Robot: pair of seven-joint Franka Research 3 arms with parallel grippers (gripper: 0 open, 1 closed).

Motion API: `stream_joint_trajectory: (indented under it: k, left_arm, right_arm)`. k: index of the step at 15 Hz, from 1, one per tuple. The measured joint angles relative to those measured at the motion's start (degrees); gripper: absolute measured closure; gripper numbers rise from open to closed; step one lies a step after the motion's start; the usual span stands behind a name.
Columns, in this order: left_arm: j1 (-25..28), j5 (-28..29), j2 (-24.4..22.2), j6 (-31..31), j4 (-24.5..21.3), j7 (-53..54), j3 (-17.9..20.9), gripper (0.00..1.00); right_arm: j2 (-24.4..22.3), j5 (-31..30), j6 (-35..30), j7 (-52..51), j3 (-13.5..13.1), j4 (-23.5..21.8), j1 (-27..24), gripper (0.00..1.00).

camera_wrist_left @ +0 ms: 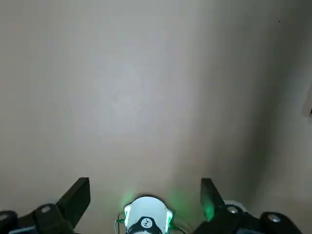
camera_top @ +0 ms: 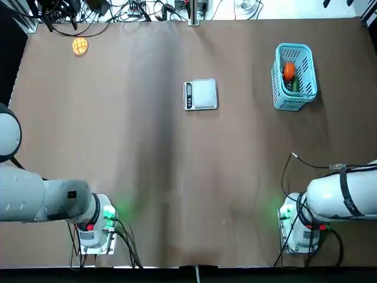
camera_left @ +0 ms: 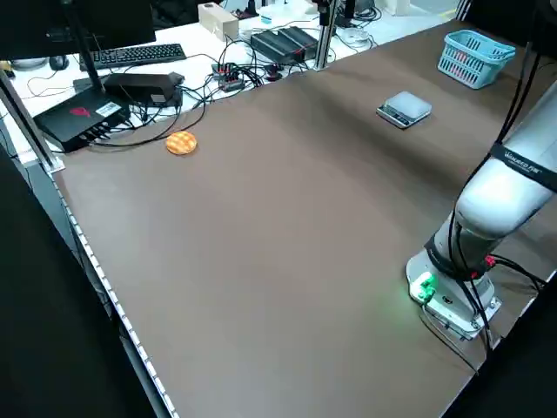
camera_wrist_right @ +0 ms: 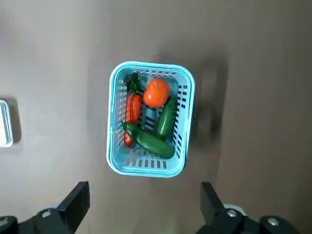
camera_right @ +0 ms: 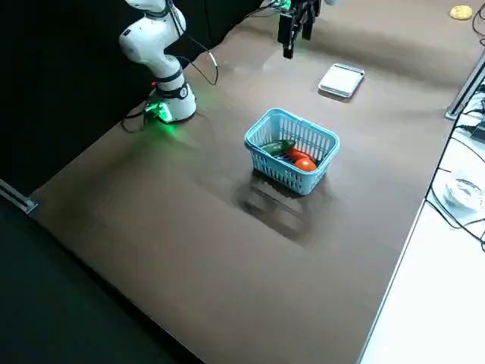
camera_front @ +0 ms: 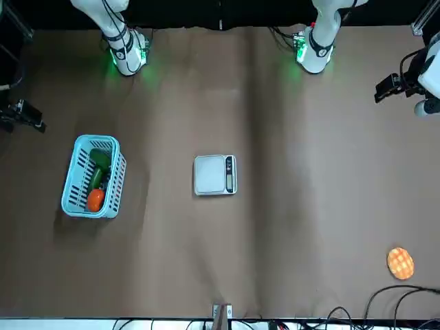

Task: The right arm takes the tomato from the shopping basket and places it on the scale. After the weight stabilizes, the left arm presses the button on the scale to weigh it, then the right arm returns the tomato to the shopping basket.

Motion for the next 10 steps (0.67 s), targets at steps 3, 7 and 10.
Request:
stream_joint_trajectory:
  k: [3, 7, 10]
  left_arm:
    - [0.0, 0.0, 0.0, 0.0, -0.1, 0.0, 0.0, 0.0]
    - [0.0, 0.0, 0.0, 0.0, -0.2, 0.0, 0.1, 0.0]
    - [0.0, 0.0, 0.0, 0.0, -0.2, 0.0, 0.1, 0.0]
  right_arm:
    - [1.9, 0.1, 0.3, 0.0, 0.4, -0.2, 0.6, 0.03]
    - [4.9, 0.0, 7.9, 0.9, 0.3, -3.4, 1.4, 0.02]
    - [5.7, 0.0, 17.4, 1.5, -0.1, -10.2, 0.7, 0.0]
